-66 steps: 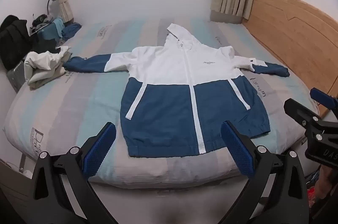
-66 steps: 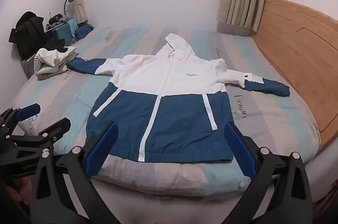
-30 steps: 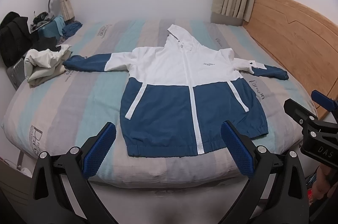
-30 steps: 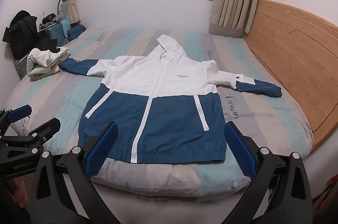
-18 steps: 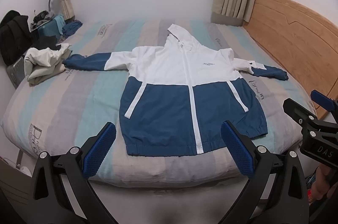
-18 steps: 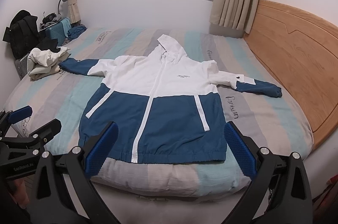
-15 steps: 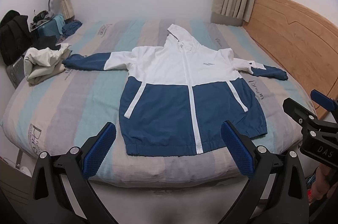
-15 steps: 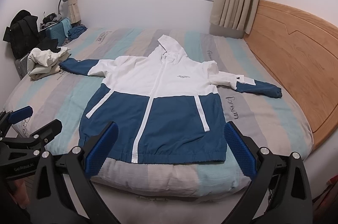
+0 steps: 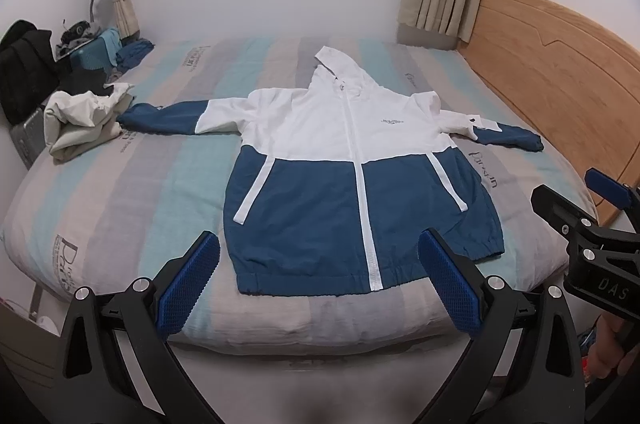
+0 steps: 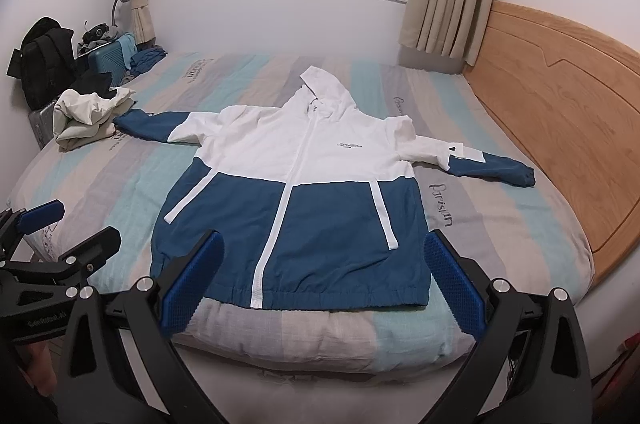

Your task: Fold large clothes

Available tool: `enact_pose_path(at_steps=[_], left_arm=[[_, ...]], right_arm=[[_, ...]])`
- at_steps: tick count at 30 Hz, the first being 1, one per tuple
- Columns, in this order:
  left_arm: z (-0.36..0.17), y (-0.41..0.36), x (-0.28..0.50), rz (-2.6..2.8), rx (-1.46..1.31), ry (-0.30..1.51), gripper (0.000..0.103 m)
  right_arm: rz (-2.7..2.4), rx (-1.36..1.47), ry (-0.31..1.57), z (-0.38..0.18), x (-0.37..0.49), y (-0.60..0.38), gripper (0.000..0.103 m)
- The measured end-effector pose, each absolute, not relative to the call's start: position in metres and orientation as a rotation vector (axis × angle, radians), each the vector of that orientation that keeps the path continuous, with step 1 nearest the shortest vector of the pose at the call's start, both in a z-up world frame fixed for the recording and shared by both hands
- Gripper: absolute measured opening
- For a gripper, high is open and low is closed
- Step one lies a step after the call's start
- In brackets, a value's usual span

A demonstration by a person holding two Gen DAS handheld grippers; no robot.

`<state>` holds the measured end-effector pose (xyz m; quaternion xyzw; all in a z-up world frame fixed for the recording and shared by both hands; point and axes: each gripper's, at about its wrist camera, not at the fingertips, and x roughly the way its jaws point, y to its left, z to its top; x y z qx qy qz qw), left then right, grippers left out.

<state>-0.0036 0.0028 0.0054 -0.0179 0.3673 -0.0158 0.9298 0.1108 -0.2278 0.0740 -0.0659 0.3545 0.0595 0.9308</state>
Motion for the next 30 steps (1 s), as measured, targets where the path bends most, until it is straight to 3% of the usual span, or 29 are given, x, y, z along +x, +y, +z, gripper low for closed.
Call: enact_pose_path(at_steps=[30], left_arm=[[0.0049,0.0033,0.0042,-0.048,-0.055,0.759,0.097]], right_arm=[[0.121,-0.126,0.732,0.0726,0.1095,-0.2287,0.096]])
